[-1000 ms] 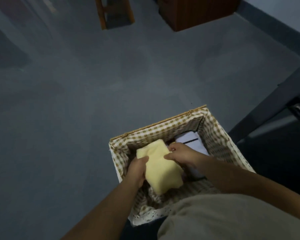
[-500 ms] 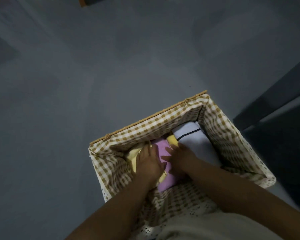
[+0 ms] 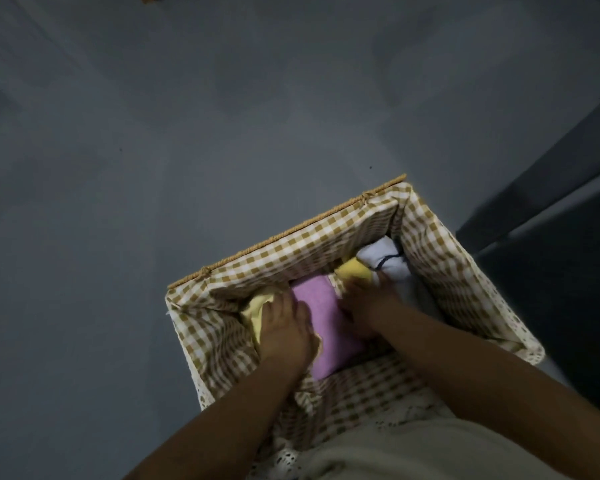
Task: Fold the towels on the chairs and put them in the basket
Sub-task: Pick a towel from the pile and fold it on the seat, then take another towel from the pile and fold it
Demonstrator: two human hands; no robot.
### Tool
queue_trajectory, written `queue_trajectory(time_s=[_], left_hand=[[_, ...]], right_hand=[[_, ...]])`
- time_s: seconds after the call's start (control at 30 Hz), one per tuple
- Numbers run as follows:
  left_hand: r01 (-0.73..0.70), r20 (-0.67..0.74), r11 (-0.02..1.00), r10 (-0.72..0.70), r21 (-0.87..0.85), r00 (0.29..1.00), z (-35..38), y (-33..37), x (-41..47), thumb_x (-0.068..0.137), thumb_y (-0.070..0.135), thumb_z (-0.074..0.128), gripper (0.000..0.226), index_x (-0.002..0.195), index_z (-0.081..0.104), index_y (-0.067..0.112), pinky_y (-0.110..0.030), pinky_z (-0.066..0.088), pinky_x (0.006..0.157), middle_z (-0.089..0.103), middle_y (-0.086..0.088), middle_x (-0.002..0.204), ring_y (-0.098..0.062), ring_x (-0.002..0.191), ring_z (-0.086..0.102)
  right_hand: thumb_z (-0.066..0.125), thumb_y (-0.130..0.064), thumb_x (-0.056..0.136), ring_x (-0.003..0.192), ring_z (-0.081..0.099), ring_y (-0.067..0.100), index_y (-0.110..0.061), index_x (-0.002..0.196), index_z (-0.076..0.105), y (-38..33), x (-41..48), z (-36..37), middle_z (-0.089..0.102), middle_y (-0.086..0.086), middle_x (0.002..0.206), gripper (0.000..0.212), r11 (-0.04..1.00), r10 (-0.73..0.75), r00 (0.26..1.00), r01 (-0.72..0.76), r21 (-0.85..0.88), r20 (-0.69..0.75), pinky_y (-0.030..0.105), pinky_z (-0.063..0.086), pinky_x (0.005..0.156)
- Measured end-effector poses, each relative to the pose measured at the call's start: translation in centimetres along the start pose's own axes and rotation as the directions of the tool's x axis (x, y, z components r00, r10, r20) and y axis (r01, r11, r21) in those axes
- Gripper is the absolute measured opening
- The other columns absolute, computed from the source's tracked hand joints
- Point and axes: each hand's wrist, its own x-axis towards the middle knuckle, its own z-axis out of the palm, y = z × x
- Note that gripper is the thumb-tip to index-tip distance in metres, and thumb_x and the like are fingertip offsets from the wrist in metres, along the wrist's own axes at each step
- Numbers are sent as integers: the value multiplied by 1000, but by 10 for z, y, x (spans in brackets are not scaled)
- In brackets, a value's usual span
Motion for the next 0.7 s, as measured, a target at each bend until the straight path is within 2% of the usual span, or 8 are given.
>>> queue_trajectory(time_s=[0.07,0.13,0.23,0.33,0.4,0.47,0.57,0.7], left_hand=[[-75,14,997,75,9,997,3,8,6,70,61,58,79,129,65,9,-51,45,103,57,-23,138,-41,125,56],[-142,25,990,143,-10,989,5,16,16,72,73,36,99,147,48,9,-58,35,111,39,-31,151,-47,140,40],[-222,81,974,224,-38,971,11,24,31,69,82,18,111,160,16,17,-61,6,121,0,-27,163,-45,152,3],[-342,95,935,351,-100,932,15,42,35,65,82,25,116,159,17,16,-62,13,120,2,-19,166,-43,152,4],[-329,115,931,348,-155,931,10,50,36,63,83,27,119,160,11,17,-57,6,122,-4,-11,168,-39,153,-6],[-324,70,908,353,-266,933,-2,47,36,75,71,39,105,157,24,8,-57,13,122,17,-17,165,-42,152,10],[-271,20,901,295,-338,955,-34,27,31,79,55,42,78,122,59,-8,-42,41,103,59,-28,125,-40,118,55],[-298,-71,899,291,-322,954,-120,18,11,90,42,53,45,117,61,7,-33,46,85,67,-13,113,-29,103,62]], right_hand=[[82,-55,48,82,73,21,-28,75,78,-8,-3,-17,74,-4,84,38,1000,-17,998,18,-8,59,49,57,78],[73,-28,72,86,70,28,-15,85,75,-12,-5,-38,72,8,93,18,1000,-16,992,17,2,-125,42,55,80],[64,-16,73,90,64,36,-5,93,72,-14,-8,-57,66,21,103,24,935,351,881,-311,171,-317,43,53,77],[57,-20,85,126,48,48,2,137,51,-10,-17,-51,38,34,147,57,865,459,870,-393,313,-178,51,45,98],[47,-33,99,149,19,36,-9,157,18,-5,-19,-46,7,22,164,69,847,336,939,-334,414,71,49,26,116],[44,-39,101,153,8,28,-16,159,11,0,-17,-50,0,13,167,70,817,252,952,-306,489,175,49,16,122],[45,-47,97,150,22,28,-16,155,26,4,-27,-69,20,11,164,68,764,297,949,-303,569,107,45,20,121],[52,-41,97,126,51,27,-13,128,58,10,-66,-127,58,8,134,42,758,324,944,-220,613,-61,32,40,97]])
